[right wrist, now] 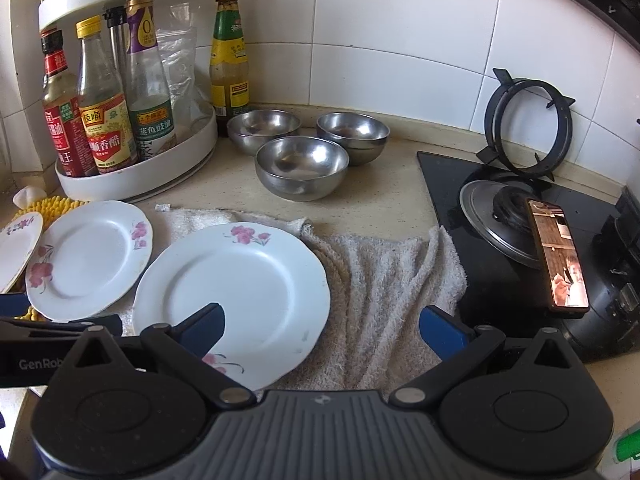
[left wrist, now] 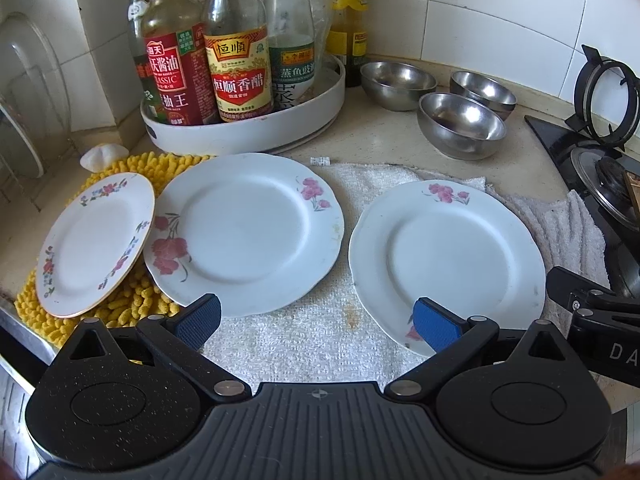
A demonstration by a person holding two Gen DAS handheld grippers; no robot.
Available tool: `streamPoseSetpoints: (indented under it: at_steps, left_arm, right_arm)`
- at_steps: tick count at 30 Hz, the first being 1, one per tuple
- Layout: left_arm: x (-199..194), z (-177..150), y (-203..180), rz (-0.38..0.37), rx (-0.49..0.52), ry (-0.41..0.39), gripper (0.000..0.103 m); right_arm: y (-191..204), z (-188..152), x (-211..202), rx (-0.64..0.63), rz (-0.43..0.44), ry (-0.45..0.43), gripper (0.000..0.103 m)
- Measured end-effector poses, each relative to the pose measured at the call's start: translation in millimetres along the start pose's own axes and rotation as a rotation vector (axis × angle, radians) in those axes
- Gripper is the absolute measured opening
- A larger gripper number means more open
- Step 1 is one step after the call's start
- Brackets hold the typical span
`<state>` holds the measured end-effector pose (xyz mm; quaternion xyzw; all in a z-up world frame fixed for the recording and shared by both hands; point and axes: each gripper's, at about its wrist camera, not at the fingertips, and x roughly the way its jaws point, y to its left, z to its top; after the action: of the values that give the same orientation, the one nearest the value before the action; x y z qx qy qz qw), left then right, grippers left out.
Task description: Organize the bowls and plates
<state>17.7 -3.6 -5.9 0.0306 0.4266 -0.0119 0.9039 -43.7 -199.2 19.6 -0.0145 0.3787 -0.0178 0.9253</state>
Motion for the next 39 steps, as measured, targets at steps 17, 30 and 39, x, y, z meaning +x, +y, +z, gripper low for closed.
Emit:
streamPoseSetpoints:
  at_steps: [17, 30, 39]
  left_arm:
    - [16.2, 3.7, -12.3, -0.003, -0.04, 0.052, 0.103]
    - [43.9, 13.8, -37.1, 0.066, -0.133, 0.147, 0.103]
    - [56.3, 8.0, -39.0, 0.029, -0.193, 0.178, 0.1]
  right_arm:
    - [-18.3, 14.0, 28.3, -0.045, 0.071, 0.014, 0.103]
    - [-35.9, 41.2, 88.9, -0.154, 0.277, 0.096, 0.101]
    - [-42.4, 40.1, 116.1, -0.163, 0.383, 0.2, 0.093]
